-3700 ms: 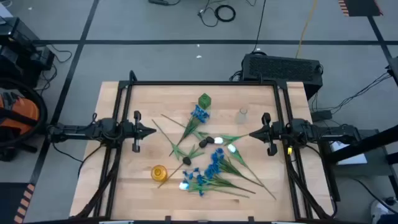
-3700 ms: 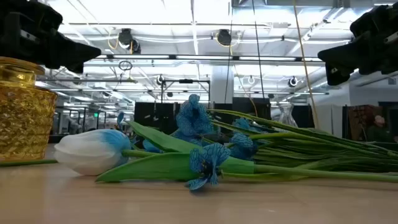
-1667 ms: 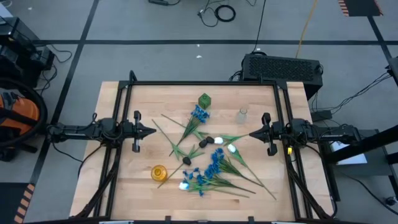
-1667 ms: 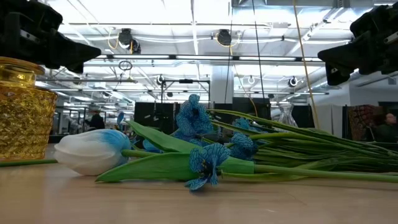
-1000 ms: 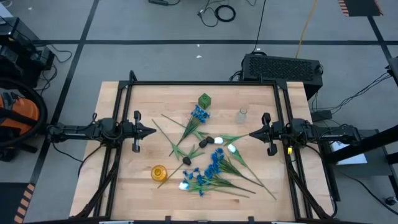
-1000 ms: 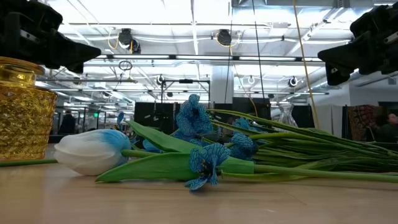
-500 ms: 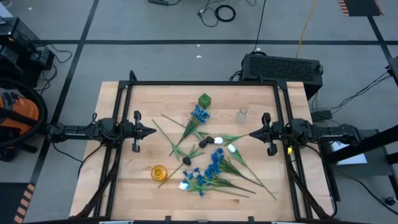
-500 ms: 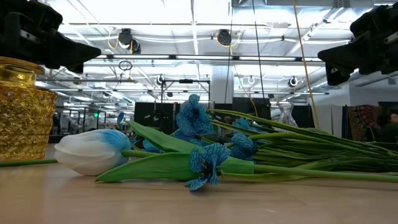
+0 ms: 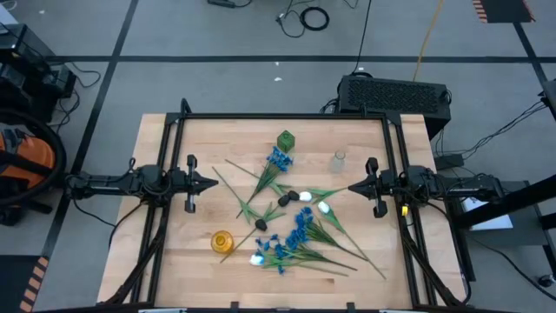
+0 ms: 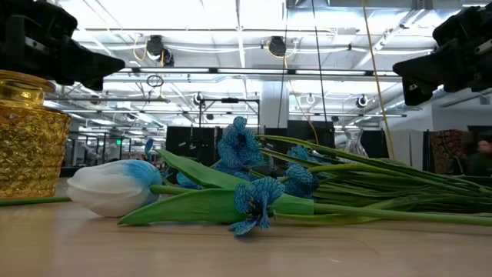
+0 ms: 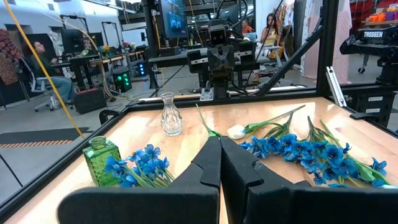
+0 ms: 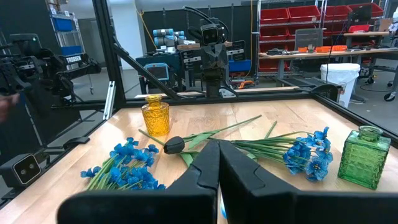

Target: Sort flowers into vase by color

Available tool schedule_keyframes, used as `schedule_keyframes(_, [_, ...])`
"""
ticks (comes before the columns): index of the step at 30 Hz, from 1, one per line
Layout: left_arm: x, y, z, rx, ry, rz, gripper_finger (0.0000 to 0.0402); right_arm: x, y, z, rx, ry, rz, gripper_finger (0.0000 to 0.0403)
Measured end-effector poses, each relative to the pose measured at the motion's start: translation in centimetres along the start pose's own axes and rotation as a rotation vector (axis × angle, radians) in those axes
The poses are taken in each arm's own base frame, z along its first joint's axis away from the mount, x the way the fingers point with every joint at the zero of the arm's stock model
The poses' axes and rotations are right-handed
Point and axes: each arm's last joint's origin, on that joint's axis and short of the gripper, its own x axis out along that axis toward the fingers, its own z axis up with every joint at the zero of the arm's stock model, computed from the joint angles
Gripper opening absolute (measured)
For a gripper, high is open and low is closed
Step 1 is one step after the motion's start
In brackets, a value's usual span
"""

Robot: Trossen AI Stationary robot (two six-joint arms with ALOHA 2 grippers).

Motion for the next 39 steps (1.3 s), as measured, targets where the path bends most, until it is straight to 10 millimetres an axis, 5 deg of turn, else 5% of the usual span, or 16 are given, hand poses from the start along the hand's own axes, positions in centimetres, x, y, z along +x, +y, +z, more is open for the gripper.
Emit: schedule_keyframes(39, [0.00, 0.02, 0.19, -0.001, -0.019, 0.003, 0.0002, 0.00, 0.00, 0.01, -0.006, -0.001, 0.000, 0.0000])
